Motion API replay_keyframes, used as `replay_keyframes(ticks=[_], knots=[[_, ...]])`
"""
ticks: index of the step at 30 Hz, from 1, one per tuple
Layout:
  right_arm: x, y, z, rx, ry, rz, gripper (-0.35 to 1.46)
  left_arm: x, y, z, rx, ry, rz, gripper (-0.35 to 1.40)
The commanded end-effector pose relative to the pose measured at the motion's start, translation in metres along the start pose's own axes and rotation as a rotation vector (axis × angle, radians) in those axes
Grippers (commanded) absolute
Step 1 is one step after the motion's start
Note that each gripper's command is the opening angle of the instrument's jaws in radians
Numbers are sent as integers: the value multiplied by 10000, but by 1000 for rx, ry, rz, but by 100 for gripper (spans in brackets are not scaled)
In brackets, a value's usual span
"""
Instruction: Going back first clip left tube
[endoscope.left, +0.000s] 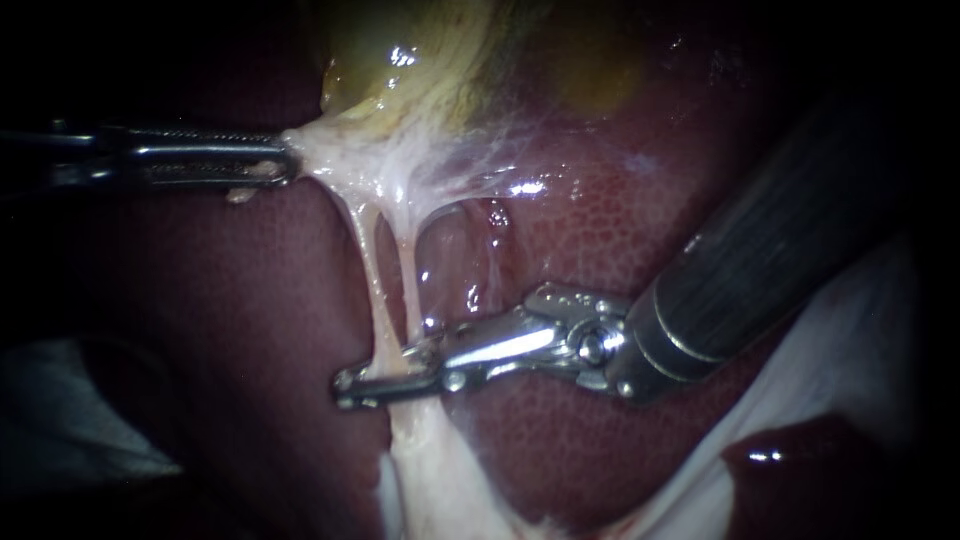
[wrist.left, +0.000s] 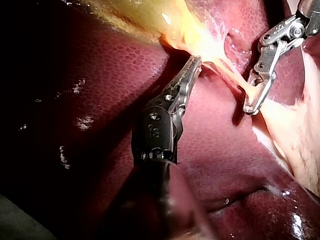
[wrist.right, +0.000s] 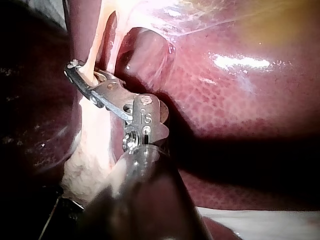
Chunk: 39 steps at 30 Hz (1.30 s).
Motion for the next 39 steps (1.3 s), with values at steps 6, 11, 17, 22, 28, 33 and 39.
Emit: replay_keyframes(ticks=[6,11,17,22,28,33,39], knots=[[-1,-2,2,7,-6,-4,-24,0,0,0,-1,0,1,-35],[1,-1,6,-32,9,-140,31,-1,-1,1,0,0,1,-35],[1,0,4,-128,44,-260,46,-2,-1,1,0,0,1,-35],[3,-4,-4,-229,52,-368,50,-2,-1,0,-1,0,1,-35],[9,-13,-28,-292,50,-441,50,-2,-1,-1,-1,0,2,-35],[8,-19,-43,-295,49,-450,50,-2,-1,-1,-1,0,2,-35],[-4,-34,-63,-277,11,-564,50,-3,-2,-2,1,0,2,-35]])
